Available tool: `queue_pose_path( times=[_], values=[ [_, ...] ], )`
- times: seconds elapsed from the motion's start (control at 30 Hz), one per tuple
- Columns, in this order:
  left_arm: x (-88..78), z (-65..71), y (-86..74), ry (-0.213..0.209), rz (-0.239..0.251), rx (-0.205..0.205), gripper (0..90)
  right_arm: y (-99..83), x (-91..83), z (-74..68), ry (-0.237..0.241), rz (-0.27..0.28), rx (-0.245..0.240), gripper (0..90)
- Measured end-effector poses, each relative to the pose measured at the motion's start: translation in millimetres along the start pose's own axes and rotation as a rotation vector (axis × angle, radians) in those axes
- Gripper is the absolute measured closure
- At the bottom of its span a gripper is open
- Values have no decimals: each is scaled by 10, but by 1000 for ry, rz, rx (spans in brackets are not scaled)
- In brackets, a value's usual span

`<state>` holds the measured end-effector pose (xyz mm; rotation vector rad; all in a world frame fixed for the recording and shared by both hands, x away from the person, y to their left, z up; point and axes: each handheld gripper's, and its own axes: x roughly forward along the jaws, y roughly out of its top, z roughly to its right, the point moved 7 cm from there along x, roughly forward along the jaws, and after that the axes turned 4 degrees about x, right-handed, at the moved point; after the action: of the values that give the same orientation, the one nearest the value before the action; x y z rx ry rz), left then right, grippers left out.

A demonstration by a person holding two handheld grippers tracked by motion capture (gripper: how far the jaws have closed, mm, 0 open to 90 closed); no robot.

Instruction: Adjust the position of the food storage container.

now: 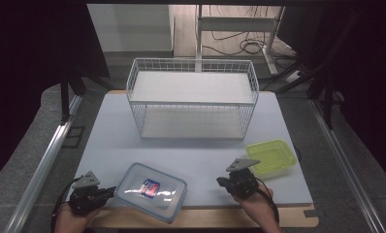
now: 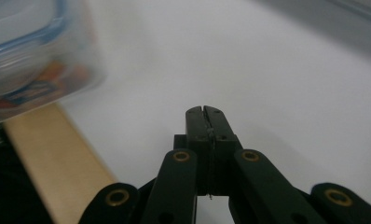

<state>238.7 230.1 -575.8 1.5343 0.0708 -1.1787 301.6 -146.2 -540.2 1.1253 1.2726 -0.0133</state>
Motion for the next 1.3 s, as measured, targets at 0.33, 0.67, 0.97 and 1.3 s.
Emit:
queue_pose_path(
  times=[0.33, 0.67, 0.97, 1.3],
  values=[
    [60, 89, 56, -6, -8, -3, 900, -66, 92, -567, 161, -40, -58, 895],
    [200, 276, 184, -22, -33, 32, 900, -95, 108, -706, 203, -51, -56, 895],
    [381, 406, 383, -45, -35, 45, 900, -77, 59, -392, 102, -36, -27, 895],
    [616, 594, 596, -82, -40, 91, 900, -51, -1, 40, 2, -10, 29, 896]
  ],
)
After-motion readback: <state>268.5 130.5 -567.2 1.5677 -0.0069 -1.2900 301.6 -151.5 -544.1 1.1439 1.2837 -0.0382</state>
